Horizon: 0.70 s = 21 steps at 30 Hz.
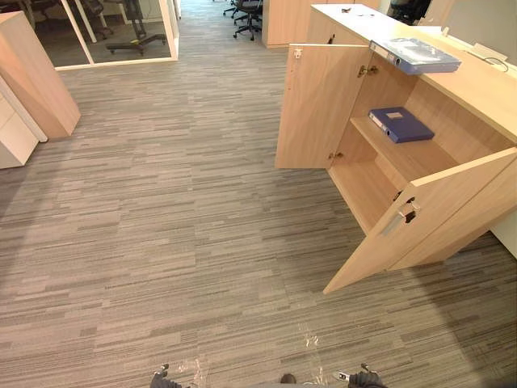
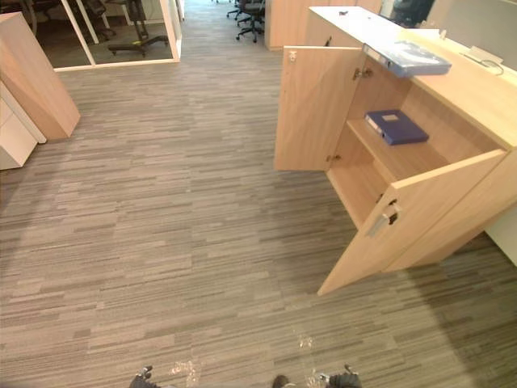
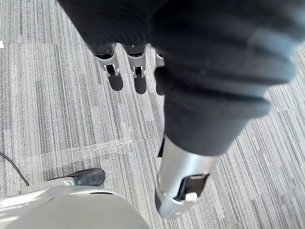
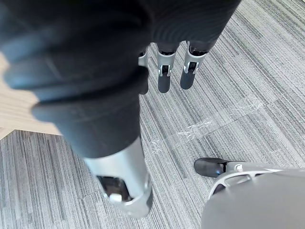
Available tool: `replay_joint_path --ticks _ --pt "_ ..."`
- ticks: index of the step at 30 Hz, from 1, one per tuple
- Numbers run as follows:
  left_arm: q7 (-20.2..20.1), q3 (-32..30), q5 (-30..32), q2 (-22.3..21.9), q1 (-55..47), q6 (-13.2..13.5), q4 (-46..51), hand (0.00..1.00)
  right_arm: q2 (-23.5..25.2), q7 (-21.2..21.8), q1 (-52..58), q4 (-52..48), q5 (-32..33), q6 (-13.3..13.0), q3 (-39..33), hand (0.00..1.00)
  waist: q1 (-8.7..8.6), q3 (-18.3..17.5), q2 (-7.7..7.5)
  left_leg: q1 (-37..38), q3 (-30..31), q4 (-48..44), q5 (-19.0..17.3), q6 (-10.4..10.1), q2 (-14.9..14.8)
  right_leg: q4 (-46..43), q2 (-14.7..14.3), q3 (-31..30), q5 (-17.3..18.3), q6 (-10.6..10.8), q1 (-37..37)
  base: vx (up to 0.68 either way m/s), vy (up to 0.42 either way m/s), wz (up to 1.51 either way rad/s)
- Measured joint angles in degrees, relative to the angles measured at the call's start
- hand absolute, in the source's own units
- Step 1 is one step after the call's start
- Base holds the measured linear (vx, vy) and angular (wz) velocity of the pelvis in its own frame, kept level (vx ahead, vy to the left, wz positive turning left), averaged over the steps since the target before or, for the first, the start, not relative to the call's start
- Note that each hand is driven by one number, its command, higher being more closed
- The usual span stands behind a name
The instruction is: Walk over to the cabinet, pick up the folder, carry it to the office cabinet, place the folder inside the office cabinet, then close the office cabinet door
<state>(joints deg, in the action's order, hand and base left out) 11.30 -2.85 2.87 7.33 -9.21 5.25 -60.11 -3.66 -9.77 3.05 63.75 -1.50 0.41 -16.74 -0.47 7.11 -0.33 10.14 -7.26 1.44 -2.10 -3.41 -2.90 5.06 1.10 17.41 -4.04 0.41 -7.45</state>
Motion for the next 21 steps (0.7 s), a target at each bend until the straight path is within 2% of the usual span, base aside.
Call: replay_joint_path --ticks 2,3,5,7,8,9,10,11,13,15,16,17,18,20,21 --pt "0.0 -0.02 -0.05 0.36 0.13 0.05 0.04 0.0 0.33 0.01 0.04 0.08 0.03 -0.01 0.01 0.0 -0.01 0.34 -0.58 -1.6 -0.1 -3.56 -1.57 -0.58 -0.11 -0.28 0.19 0.05 0.29 0.1 -0.07 -0.02 -0.001 0.05" --pt "-0.01 -0.03 -0.28 0.77 0.43 0.06 0.03 0.0 0.46 0.03 0.0 0.09 0.06 -0.11 0.01 0.0 -0.09 0.6 -0.78 -4.47 -1.18 -9.61 -3.79 -1.62 -0.55 -0.37 0.43 0.47 0.59 0.14 -0.12 -0.04 -0.001 0.2" --pt "0.29 -0.28 -0.87 1.26 1.2 0.22 0.13 0.0 0.54 0.05 0.05 0.58 0.19 -0.28 0.0 0.0 -0.16 1.53 -1.41 -8.37 -4.04 -18.65 -4.99 -3.41 -1.27 -0.61 1.15 1.52 1.38 -0.39 -0.42 -0.07 0.001 0.28" --pt "0.66 -0.44 -1.39 1.15 1.01 0.59 1.91 0.0 0.05 0.06 0.04 1.17 0.19 -0.3 0.01 0.0 0.15 3.02 -1.12 -13.69 -7.82 -33.39 -5.28 -4.65 -4.23 -1.51 1.28 1.54 2.51 -1.09 -2.34 -0.1 0.009 0.15" --pt "0.66 -0.48 -1.38 1.1 1.02 0.61 2.19 0.0 -0.08 0.06 -0.02 1.16 0.19 -0.3 0.02 0.0 0.18 3.43 -1.0 -15.37 -8.11 -37.13 -4.83 -5.34 -5.03 -1.95 1.31 1.35 2.83 -1.24 -2.72 -0.03 0.019 0.05" --pt "0.62 -0.66 -1.38 0.92 1.08 0.66 2.29 0.0 -0.36 0.06 -0.1 1.21 0.16 -0.29 0.01 0.0 0.15 3.92 -0.83 -18.62 -7.73 -42.91 -6.2 -4.72 -6.27 -2.83 1.56 1.2 3.34 -1.24 -2.86 -0.02 0.03 -0.03" --pt "0.61 -0.82 -1.39 0.82 1.13 0.67 2.28 0.0 -0.44 0.06 -0.01 1.25 0.16 -0.28 -0.07 0.0 0.16 4.15 -0.64 -20.46 -7.86 -43.34 -8.82 -4.17 -6.94 -3.36 2.34 1.1 3.58 -1.02 -2.82 -0.02 0.041 -0.07" --pt "0.61 -0.87 -1.41 0.76 1.03 0.7 2.27 0.0 -0.51 0.05 0.15 1.32 0.15 -0.26 -0.16 0.0 0.15 4.24 -0.6 -21.01 -8.02 -42.07 -9.23 -3.85 -7.24 -3.5 2.91 1.04 3.66 -0.87 -2.8 0.01 0.08 -0.15" --pt "0.6 -1.3 -1.42 0.71 0.59 0.69 2.19 0.0 -0.49 0.07 0.64 1.33 0.13 -0.22 -0.22 0.0 0.1 4.39 -0.49 -20.89 -7.5 -33.16 -8.82 -3.72 -7.56 -3.51 4.61 0.1 3.85 -0.09 -2.7 0.04 0.137 -0.19" --pt "0.59 -2.22 -1.41 0.34 0.49 0.57 2.06 0.0 -0.69 0.07 0.53 1.27 0.09 -0.18 -0.24 0.0 -0.24 4.79 -0.11 -19.93 -5.33 -19.46 -5.84 -5.1 -7.56 -3.46 6.84 -1.12 4.41 1.0 -2.34 0.1 0.221 -0.26" --pt "0.58 -2.73 -1.39 -0.11 0.34 0.56 1.96 0.0 -0.97 0.08 0.52 1.26 0.1 -0.21 -0.22 0.0 -0.29 5.06 0.41 -18.79 -4.46 -13.85 -4.06 -5.73 -8.02 -3.26 7.37 -2.2 4.53 1.59 -2.32 0.14 0.326 -0.33" --pt "0.62 -3.04 -1.42 -1.02 0.0 0.58 1.65 0.0 -1.68 0.04 0.61 1.27 0.1 -0.26 -0.12 0.0 -0.48 5.07 1.84 -17.54 -4.25 -9.81 -3.76 -5.83 -9.65 -2.8 7.77 -2.96 4.71 3.21 -2.6 0.19 0.454 -0.39" --pt "0.58 -3.42 -1.39 -1.54 -0.07 0.53 1.1 0.0 -2.34 0.06 0.41 1.27 0.08 -0.28 -0.01 0.0 -0.64 5.23 3.32 -16.94 -5.63 -9.94 -1.34 -6.3 -10.59 -2.26 8.62 -3.83 4.6 5.3 -3.59 0.17 0.416 -0.33" --pt "0.36 -3.68 -1.29 -1.56 -0.31 0.4 1.17 0.0 -2.24 0.14 0.04 1.3 -0.01 -0.29 0.03 0.0 -0.63 4.78 2.78 -17.04 -7.94 -11.36 -0.14 -5.64 -8.01 -1.74 11.69 -3.94 5.34 7.24 -4.46 0.26 0.381 -0.35" --pt "0.33 -3.67 -1.16 -1.47 -0.3 0.39 1.18 0.0 -2.26 0.42 -0.39 1.3 -0.35 -0.28 0.09 0.0 -1.04 4.55 2.61 -17.18 -8.18 -12.12 -0.11 -5.51 -6.15 -4.77 13.19 -3.5 5.41 7.32 -3.78 0.36 0.293 -0.29"
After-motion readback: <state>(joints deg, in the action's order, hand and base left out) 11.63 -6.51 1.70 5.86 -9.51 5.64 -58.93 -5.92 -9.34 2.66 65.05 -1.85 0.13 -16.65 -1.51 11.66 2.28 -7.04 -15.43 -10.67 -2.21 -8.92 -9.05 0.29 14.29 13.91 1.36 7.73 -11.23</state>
